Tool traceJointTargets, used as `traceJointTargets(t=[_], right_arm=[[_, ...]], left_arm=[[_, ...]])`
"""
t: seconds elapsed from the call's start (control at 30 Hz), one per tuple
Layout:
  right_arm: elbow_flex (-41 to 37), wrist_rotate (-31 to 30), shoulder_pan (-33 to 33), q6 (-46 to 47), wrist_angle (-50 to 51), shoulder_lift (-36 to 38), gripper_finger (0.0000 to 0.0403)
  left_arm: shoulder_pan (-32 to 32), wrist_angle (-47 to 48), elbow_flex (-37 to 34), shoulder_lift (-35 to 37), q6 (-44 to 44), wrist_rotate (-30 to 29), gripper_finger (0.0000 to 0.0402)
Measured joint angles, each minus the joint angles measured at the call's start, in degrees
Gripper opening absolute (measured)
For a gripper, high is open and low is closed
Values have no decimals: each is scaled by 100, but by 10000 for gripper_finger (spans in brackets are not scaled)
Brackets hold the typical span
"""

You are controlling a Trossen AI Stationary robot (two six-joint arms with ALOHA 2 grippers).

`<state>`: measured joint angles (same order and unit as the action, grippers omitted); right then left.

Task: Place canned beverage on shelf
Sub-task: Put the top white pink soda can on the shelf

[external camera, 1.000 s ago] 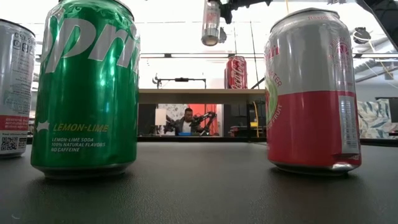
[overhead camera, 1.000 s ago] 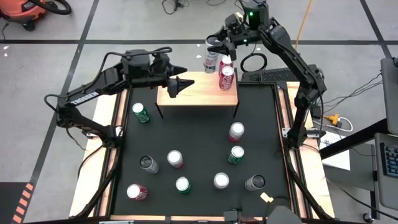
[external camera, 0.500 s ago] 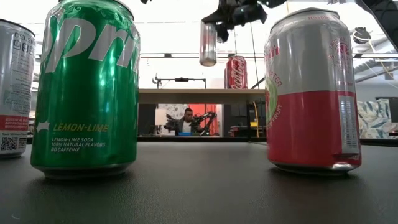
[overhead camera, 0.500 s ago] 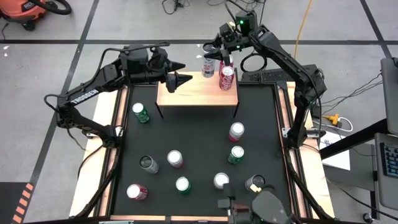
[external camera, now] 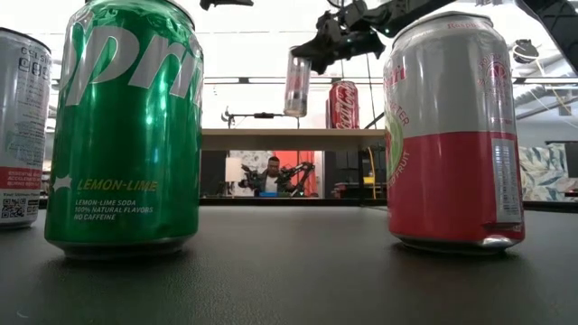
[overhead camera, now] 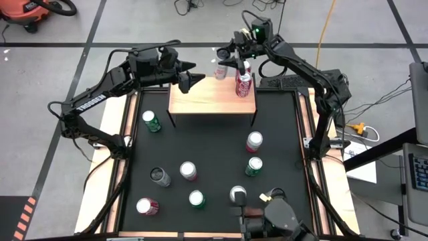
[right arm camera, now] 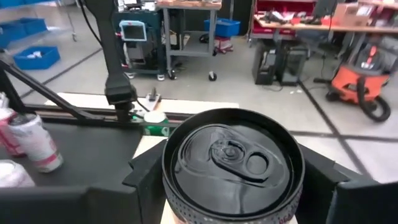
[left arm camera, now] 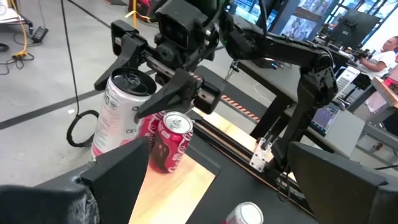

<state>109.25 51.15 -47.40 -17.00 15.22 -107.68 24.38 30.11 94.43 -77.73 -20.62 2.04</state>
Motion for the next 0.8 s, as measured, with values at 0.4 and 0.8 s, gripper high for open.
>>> traceJointTargets(t=[0.4,0.8], right_arm=[[-4,-53,-26,12,68,-284,233],[-2,-326,-28,-278,393,-356,233]], left_arm=[[-2,2,0,-2,1,-41,386],[-2,76,0,-2,52,-39,386]])
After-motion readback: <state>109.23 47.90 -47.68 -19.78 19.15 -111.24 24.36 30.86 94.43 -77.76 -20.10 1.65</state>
